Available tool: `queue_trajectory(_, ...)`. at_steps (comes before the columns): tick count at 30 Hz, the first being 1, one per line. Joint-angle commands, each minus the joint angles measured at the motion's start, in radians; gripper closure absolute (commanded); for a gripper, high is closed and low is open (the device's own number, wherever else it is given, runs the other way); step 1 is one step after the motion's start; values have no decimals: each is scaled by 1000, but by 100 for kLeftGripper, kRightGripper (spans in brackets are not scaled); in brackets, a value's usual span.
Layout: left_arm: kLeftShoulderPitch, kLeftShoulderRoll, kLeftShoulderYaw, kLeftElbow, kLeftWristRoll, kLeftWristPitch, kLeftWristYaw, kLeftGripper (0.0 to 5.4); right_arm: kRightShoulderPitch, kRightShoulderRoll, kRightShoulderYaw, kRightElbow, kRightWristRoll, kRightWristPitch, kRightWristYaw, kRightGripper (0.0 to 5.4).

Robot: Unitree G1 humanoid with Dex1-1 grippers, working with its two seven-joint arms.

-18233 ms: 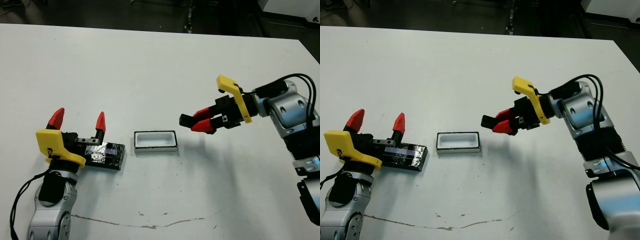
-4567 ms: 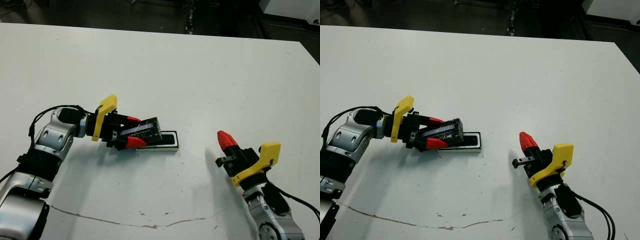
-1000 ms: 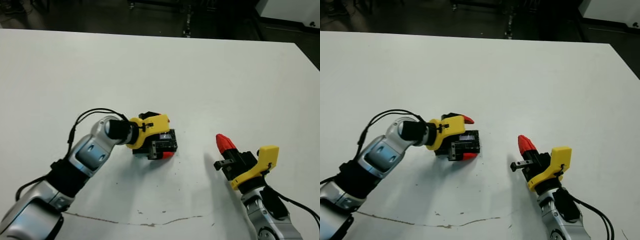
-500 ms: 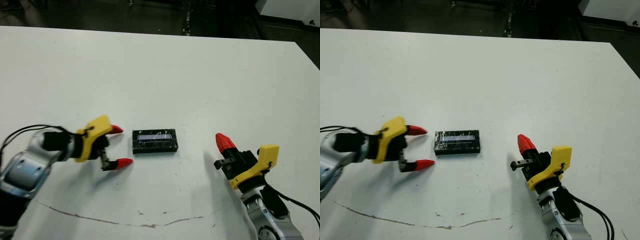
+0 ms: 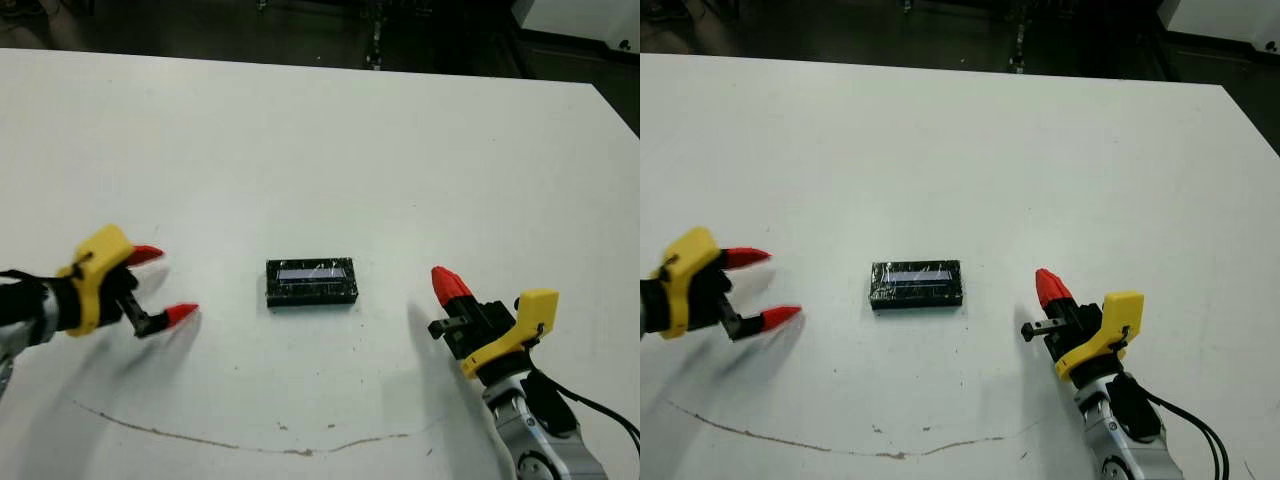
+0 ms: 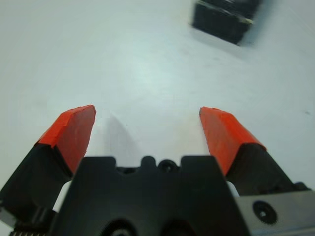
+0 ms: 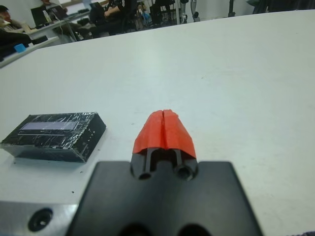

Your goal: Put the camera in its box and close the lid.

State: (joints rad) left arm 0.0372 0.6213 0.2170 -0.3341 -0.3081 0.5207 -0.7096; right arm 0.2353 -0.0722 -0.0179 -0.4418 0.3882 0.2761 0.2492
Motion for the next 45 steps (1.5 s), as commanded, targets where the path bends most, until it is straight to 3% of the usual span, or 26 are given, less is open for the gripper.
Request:
queue_trajectory(1, 62, -212, 51, -94, -17, -97, 205, 9, -3, -10, -12, -6, 6, 24, -14, 540)
queue_trajectory(4, 82, -377, 30, -96, 17, -308, 326, 38, -16, -10, -23, -9, 16, 23, -17, 540)
queue_trajectory(7, 93, -455, -26, -90, 78, -444, 391, 83, -35, -11, -37, -7, 18, 11, -18, 540)
queue_trajectory(10, 104, -510, -82, -78, 119, -540, 430, 135, -50, -7, -49, -11, 8, 1, -29, 540)
queue_trajectory(20, 136, -653, -208, 41, 160, -775, 504, 285, -75, 33, -57, -13, -10, -42, -76, 540)
queue_trajectory(37, 173, -642, -219, 60, 185, -794, 545, 537, -71, 60, -45, -28, -17, -58, -112, 540)
queue_trajectory(45, 165, -637, -214, 67, 173, -793, 547, 539, -72, 61, -38, -32, -21, -50, -123, 540)
